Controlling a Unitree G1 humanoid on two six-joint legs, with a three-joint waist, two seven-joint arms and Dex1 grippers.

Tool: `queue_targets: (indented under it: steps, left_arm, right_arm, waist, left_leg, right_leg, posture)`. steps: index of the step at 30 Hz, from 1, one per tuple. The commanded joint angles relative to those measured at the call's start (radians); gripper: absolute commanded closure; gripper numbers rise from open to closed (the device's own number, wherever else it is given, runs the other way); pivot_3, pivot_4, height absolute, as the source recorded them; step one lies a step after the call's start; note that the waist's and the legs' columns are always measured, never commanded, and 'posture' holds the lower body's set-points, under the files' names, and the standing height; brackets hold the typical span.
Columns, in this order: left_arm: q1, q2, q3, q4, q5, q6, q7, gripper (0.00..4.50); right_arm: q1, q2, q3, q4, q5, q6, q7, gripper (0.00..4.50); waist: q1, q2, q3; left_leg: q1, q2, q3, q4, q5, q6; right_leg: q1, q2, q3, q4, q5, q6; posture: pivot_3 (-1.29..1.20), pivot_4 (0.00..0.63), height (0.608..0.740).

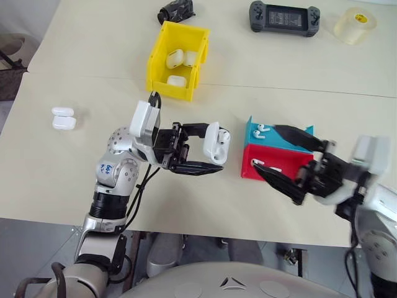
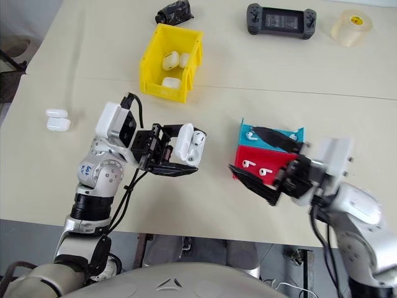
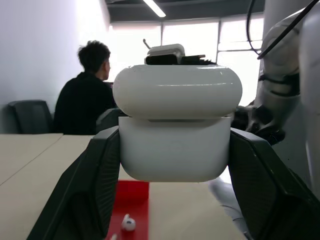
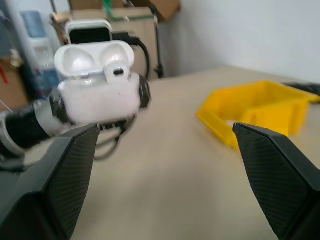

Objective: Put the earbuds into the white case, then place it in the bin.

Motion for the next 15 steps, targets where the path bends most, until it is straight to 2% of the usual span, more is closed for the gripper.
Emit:
queue_targets:
  steps: [1, 3, 7, 15]
  left_arm:
    - [0.015, -0.003, -0.001, -0.009, 0.017, -0.057, -0.006, 1.7]
    - [0.023, -0.013, -0.003, -0.013, 0.018, -0.068, 0.013, 1.7]
    - [0.032, -0.04, -0.018, -0.02, 0.03, -0.089, 0.047, 1.7]
    - [0.058, -0.06, -0.025, -0.051, 0.047, -0.12, 0.117, 1.7]
  right_arm:
    - [0.104, -0.015, -0.139, 0.069, -0.064, -0.095, 0.112, 0.01]
    - [0.155, -0.017, -0.185, 0.152, -0.123, -0.152, 0.163, 0.01]
    - [0.152, -0.022, -0.231, 0.348, -0.227, -0.255, 0.196, 0.01]
    - [0.009, -0.105, -0.173, 0.399, -0.314, -0.216, 0.171, 0.01]
  waist:
    - [0.0, 0.0, 0.0]
    - [0.0, 0.0, 0.0]
    - [0.0, 0.0, 0.0]
    - [-0.004, 0.001, 0.0]
  left_leg:
    - [0.001, 0.0, 0.0, 0.0, 0.0, 0.0]
    - [0.001, 0.0, 0.0, 0.0, 0.0, 0.0]
    - [0.002, -0.001, 0.001, 0.0, 0.0, 0.001]
    - [0.003, 0.001, 0.003, 0.0, 0.001, -0.001]
  right_leg:
    - [0.0, 0.0, 0.0, 0.0, 0.0, 0.0]
    - [0.001, 0.0, 0.0, 0.0, 0.0, 0.0]
    - [0.001, 0.0, 0.001, -0.001, 0.0, 0.0]
    - [0.001, 0.0, 0.002, -0.001, 0.0, 0.0]
  posture:
    - [0.0, 0.15, 0.74]
    - [0.0, 0.15, 0.74]
    - [0.0, 0.15, 0.74]
    - [0.0, 0.15, 0.74]
